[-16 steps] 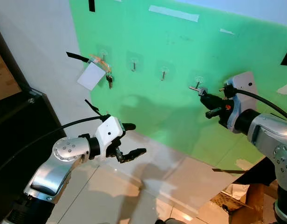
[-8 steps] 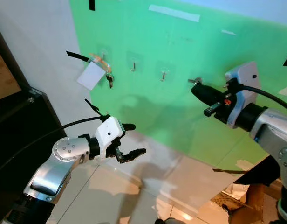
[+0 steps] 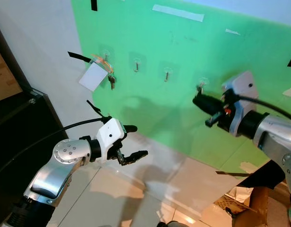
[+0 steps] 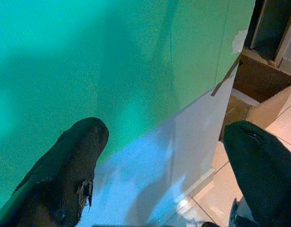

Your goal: Hang keys on a hook

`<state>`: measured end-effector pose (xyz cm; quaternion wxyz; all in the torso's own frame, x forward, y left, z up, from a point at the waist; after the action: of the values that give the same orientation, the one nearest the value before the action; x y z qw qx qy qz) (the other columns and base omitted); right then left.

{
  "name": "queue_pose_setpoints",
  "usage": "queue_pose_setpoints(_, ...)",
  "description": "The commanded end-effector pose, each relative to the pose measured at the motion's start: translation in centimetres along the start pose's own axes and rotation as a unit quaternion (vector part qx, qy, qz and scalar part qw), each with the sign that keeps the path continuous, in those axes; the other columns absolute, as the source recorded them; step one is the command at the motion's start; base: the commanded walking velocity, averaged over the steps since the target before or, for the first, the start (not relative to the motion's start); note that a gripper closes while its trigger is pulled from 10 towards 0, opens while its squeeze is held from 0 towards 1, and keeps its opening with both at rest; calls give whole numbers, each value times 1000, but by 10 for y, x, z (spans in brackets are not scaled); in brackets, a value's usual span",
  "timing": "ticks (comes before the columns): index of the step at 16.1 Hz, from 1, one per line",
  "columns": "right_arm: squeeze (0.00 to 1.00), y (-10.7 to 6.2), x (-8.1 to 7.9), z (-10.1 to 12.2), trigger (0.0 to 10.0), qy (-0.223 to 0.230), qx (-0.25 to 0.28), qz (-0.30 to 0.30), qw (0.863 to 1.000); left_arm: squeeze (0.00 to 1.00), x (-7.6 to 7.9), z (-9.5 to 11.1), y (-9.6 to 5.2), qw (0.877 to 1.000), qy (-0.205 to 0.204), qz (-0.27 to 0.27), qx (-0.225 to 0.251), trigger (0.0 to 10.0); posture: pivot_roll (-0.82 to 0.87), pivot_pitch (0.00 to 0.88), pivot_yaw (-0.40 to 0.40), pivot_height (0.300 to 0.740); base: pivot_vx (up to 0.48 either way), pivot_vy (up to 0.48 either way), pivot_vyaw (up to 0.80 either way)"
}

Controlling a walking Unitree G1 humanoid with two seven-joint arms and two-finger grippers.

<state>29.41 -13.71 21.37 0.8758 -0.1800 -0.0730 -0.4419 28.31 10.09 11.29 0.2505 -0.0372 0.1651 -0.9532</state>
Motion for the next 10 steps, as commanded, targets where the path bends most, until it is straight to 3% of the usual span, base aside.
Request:
queue_pose_setpoints(1,0,-1,1,-3,10000,-3,-9,-1,1000,0,1,1,-1,1000,9,0,-1,10000,-14,0,-52,740,0,0,0)
queue_pose_setpoints(4,0,2,5,-3,10000,-1,-9,-14,1000,0,0,2,0,1000,11,1,-2,10000,-17,0,-49,740,0,0,0)
queue_pose_setpoints(7,0,0,-6,0,10000,-13,1,26,1000,0,-1,2,0,1000,11,2,-2,10000,-15,0,-51,740,0,0,0)
queue_pose_setpoints(10,0,2,-4,-22,10000,-24,-50,18,998,0,-2,3,2,1000,12,5,-1,10000,-17,0,-55,740,0,0,0)
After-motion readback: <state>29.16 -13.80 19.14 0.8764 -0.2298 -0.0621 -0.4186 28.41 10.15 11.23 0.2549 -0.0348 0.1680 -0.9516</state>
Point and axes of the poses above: a point about 5 cm out from each wrist's last joint towards the gripper, its own y axis pointing out of the wrist towards the gripper, its own z axis along the axis of the wrist's last joint, x = y × z, the point moved 5 cm from there along y, pointing out of the wrist towards the gripper, and after that the axes turned 10 degrees about -y, right-handed, at the moved point
